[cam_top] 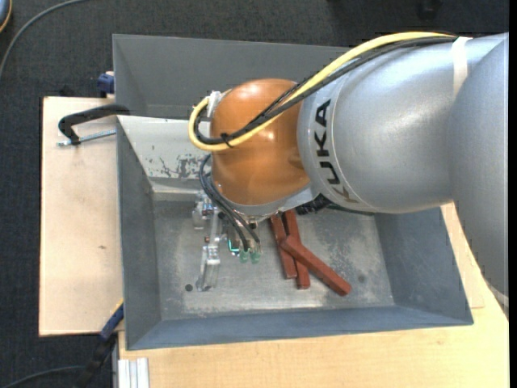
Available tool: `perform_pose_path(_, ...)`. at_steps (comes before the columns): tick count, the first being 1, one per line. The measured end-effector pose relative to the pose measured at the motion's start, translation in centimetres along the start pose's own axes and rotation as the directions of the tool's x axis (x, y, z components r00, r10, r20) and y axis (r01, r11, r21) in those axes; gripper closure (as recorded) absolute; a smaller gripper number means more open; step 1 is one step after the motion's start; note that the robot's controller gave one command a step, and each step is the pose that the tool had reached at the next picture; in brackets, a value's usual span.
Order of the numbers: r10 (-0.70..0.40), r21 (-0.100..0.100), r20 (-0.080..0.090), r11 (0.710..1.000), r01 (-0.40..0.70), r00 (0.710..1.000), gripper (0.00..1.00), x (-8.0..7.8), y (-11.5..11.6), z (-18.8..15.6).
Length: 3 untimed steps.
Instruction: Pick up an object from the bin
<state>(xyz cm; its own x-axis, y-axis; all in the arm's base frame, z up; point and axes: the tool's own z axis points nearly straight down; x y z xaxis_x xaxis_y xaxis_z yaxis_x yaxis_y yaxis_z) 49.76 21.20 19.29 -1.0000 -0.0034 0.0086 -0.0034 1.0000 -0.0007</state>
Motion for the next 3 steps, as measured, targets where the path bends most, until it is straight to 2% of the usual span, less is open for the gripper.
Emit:
perform_pose_path(1, 0.043, 0.001, 0.007, 0.999, -0.043, 0.999, 0.00, -2.2, -4.8, 0.9)
perform_pose_path(2, 0.030, 0.001, 0.019, 1.000, -0.030, 0.999, 0.00, -4.8, -15.4, -3.3)
perform_pose_path(3, 0.104, -0.001, 0.001, 0.995, -0.104, 0.995, 0.00, -4.4, -23.4, 12.0)
